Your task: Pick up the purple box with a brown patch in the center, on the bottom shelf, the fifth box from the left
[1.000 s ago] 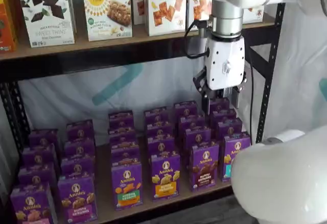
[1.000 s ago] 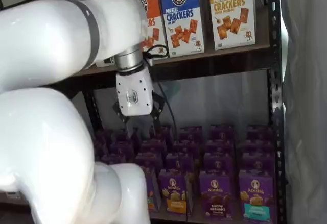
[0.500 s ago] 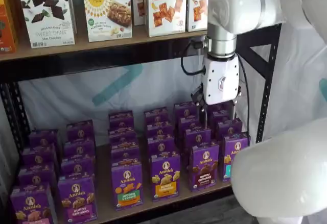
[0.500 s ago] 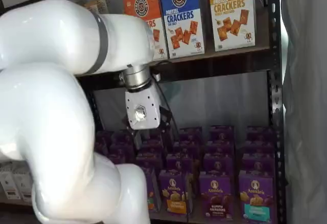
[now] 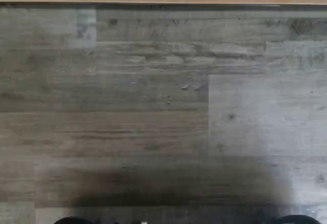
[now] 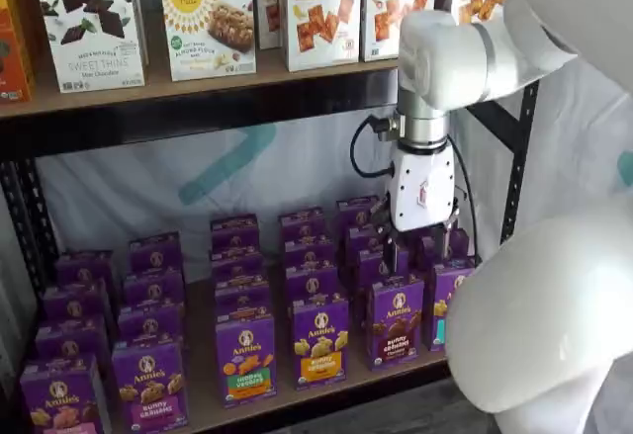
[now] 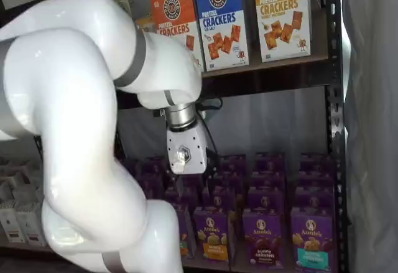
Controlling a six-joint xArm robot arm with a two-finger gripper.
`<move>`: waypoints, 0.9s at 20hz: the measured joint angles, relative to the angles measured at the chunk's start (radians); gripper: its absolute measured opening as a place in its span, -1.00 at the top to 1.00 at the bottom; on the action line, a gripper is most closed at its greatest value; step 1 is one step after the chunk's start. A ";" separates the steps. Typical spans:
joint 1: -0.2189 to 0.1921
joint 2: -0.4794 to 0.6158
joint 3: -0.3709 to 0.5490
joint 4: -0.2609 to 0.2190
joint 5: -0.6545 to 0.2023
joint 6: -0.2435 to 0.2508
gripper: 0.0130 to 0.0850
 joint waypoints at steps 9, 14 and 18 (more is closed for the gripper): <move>-0.051 0.244 0.009 -0.051 -0.260 -0.014 -1.00; -0.063 0.378 0.001 -0.079 -0.405 0.003 -1.00; -0.071 0.492 -0.023 -0.074 -0.498 -0.007 -1.00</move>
